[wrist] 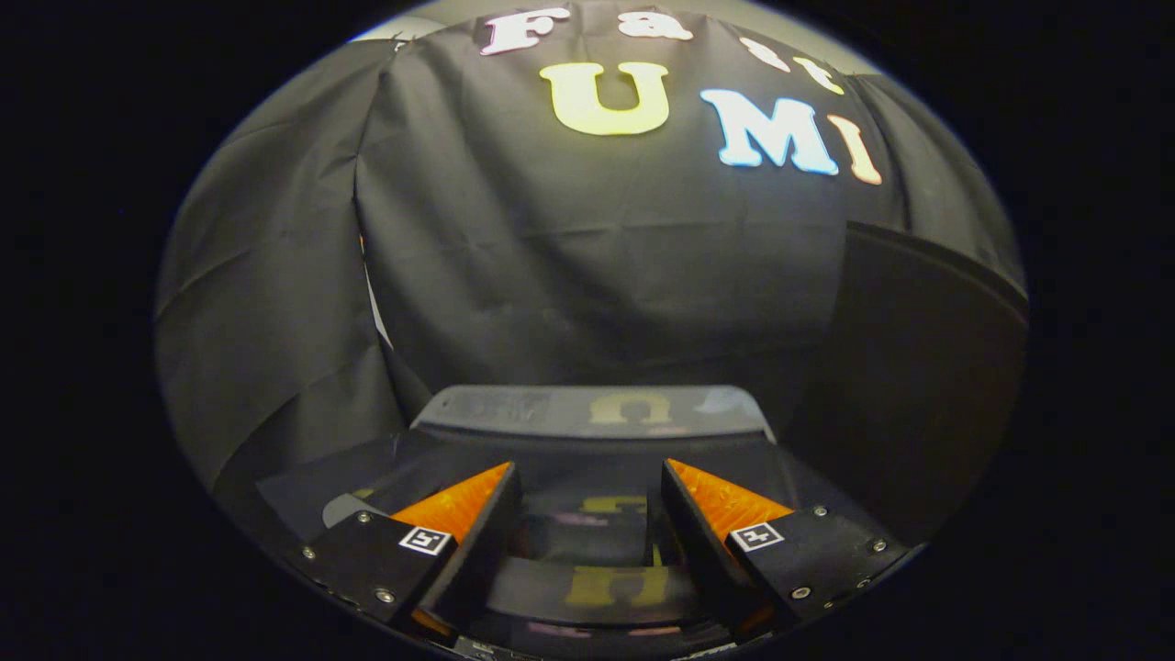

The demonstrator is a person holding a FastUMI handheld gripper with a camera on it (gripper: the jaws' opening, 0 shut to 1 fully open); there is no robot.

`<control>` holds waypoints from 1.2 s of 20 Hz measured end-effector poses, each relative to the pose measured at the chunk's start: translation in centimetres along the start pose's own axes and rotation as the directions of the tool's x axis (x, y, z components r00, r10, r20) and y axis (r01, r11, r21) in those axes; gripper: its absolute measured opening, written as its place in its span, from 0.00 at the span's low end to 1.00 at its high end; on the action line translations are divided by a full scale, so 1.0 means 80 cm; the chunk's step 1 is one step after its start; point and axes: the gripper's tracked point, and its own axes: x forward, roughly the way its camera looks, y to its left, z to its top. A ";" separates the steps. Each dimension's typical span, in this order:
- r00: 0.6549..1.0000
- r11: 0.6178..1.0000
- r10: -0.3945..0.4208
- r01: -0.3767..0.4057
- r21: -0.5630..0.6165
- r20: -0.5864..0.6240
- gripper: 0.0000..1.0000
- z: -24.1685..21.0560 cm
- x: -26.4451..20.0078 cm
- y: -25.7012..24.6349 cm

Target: Put the clothes into the washing machine and then close the washing machine lid.

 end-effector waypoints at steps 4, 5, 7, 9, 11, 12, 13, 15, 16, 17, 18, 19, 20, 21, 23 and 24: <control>0.999 0.998 0.023 -0.022 -0.051 0.028 0.95 -0.017 -0.029 0.009; 0.999 0.998 0.029 -0.027 -0.051 0.031 0.94 -0.020 -0.036 0.009; 0.999 0.999 0.032 -0.030 -0.044 0.040 0.95 -0.019 -0.054 0.010; 0.997 0.999 0.035 -0.033 -0.034 0.068 0.95 -0.005 -0.080 0.009; 0.993 0.999 0.045 -0.041 -0.035 0.113 0.95 0.016 -0.110 0.007; 0.990 0.998 0.047 -0.042 -0.041 0.136 0.95 0.028 -0.124 0.004; 0.986 0.998 0.049 -0.042 -0.047 0.158 0.95 0.039 -0.135 -0.001; 0.976 0.998 0.046 -0.034 -0.059 0.214 0.95 0.063 -0.161 -0.016; 0.969 0.998 0.043 -0.029 -0.060 0.242 0.95 0.076 -0.174 -0.025; 0.963 0.998 0.039 -0.024 -0.058 0.268 0.95 0.086 -0.188 -0.035; 0.956 0.998 0.035 -0.020 -0.054 0.291 0.95 0.095 -0.202 -0.045; 0.950 0.999 0.032 -0.018 -0.050 0.312 0.94 0.103 -0.215 -0.054; 0.942 0.999 0.031 -0.016 -0.047 0.333 0.94 0.109 -0.231 -0.066; 0.935 0.999 0.028 -0.012 -0.046 0.353 0.95 0.113 -0.246 -0.078; 0.926 0.999 0.030 -0.013 -0.048 0.377 0.95 0.115 -0.275 -0.099; 0.924 0.999 0.033 -0.015 -0.051 0.381 0.95 0.112 -0.290 -0.109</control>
